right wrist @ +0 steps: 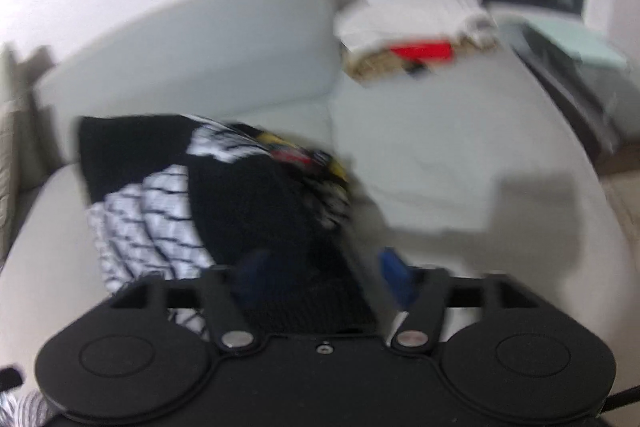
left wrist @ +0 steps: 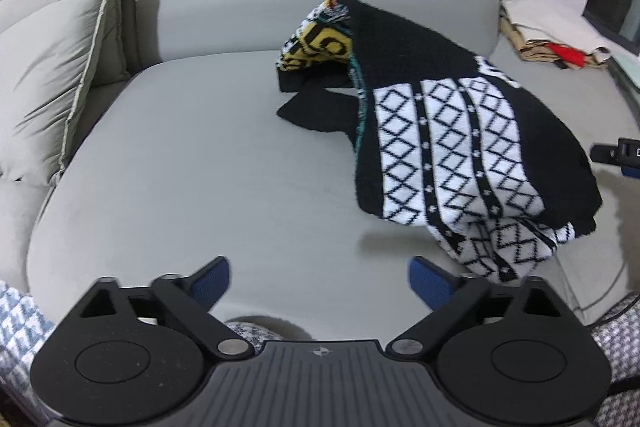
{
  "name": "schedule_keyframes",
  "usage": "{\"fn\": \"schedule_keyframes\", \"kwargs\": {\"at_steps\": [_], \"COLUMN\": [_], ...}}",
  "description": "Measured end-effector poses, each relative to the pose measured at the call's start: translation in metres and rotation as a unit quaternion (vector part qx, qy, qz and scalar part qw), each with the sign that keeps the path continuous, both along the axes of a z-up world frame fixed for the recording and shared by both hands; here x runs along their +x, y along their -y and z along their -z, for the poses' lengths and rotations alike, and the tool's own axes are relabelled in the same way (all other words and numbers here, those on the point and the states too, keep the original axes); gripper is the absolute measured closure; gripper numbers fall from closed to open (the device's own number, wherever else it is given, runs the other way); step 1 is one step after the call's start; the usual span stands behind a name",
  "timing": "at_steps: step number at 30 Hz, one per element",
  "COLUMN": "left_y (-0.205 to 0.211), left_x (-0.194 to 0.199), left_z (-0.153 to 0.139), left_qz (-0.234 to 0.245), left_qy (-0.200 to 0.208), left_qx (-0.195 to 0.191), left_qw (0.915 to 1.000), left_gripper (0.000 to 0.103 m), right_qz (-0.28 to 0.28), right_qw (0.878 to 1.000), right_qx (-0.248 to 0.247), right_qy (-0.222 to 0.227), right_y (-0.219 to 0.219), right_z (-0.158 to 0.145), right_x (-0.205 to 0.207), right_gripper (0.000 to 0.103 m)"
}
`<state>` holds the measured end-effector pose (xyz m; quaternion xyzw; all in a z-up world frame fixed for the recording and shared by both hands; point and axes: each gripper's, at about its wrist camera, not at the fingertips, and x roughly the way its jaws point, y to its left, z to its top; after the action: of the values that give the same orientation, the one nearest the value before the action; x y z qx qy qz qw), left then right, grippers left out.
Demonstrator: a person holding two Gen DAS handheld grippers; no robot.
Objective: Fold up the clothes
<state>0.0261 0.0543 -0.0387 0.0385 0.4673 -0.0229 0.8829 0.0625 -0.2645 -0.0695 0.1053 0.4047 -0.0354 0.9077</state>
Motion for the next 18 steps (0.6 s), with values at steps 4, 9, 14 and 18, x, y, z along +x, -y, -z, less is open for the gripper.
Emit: {"fn": "schedule_keyframes", "kwargs": {"at_steps": [4,9,14,18], "left_y": [-0.014,-0.038,-0.061,-0.074], "left_x": [-0.008,-0.005,0.008,0.016], "left_z": [-0.002,0.006,0.018,0.026], "left_qz": [0.001,-0.014,-0.038,-0.049], "left_qy": [0.025,0.027,0.024,0.021], "left_qx": [-0.014,-0.042,-0.065,-0.082], "left_qw": [0.9996,0.9986,0.9969,0.9952], "left_gripper": [0.014,0.013,0.013,0.013], "right_qz": [-0.125,-0.279,-0.325,-0.34], "right_qw": [0.991,0.954,0.914,0.874], "right_qx": [-0.021,-0.104,-0.241,-0.345], "right_qy": [0.051,0.039,0.039,0.039], "right_y": [-0.059,-0.149,-0.204,-0.228], "right_z": [-0.011,0.032,0.083,0.119], "right_x": [-0.013,0.0,0.005,-0.001], "right_gripper": [0.031,0.019,0.019,0.022]}}
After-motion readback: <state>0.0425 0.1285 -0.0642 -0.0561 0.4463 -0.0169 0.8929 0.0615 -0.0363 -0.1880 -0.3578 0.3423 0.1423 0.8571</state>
